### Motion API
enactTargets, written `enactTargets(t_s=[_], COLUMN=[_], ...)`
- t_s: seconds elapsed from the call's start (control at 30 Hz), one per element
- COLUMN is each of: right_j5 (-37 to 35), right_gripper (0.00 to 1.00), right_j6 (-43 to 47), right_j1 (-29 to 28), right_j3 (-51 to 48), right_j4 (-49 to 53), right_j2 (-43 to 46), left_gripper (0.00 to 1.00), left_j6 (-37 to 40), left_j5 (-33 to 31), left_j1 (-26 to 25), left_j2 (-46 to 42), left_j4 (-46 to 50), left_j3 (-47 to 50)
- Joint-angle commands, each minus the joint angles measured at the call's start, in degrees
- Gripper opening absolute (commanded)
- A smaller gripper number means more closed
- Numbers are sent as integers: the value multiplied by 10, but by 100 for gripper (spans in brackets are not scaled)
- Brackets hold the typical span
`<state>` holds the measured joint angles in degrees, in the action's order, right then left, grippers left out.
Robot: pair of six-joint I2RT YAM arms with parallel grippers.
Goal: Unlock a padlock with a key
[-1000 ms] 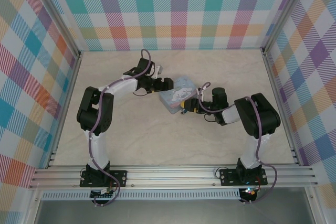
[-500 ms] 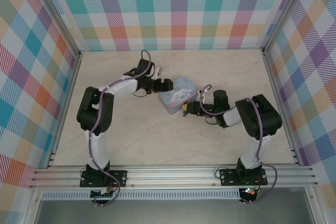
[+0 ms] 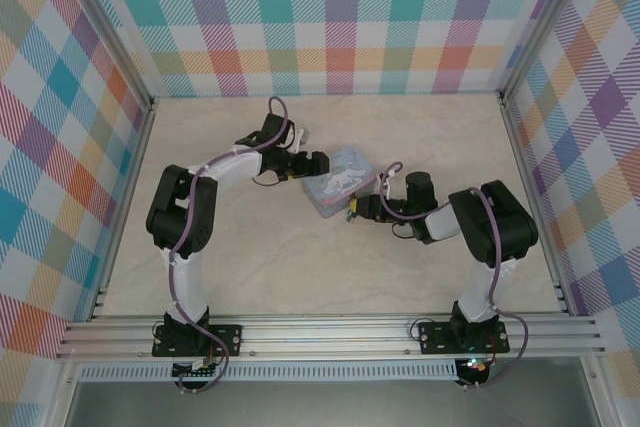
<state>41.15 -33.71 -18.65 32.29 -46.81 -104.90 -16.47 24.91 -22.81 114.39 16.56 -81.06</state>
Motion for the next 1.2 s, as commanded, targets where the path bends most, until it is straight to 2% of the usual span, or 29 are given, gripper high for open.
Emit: enactTargets(t_s=[0.0, 0.1, 0.43, 0.8, 1.17], right_j5=[-21, -24, -14, 33, 33], right_gripper=[49, 56, 64, 58, 48], right_j6=[38, 43, 35, 5, 5], right_j1=[5, 5, 3, -6, -7], right_j3=[-3, 5, 37, 45, 22], right_j4=[34, 49, 50, -13, -31], right_j2=[42, 42, 8, -32, -27], left_gripper=[92, 92, 92, 92, 92], left_j6=[1, 2, 0, -1, -2], left_j5=[-5, -3, -2, -1, -1], left_j1=[-2, -2, -2, -2, -3], left_j2=[-2, -1, 0, -1, -1], left_j4=[1, 1, 0, -1, -1], left_j3=[7, 7, 8, 8, 10])
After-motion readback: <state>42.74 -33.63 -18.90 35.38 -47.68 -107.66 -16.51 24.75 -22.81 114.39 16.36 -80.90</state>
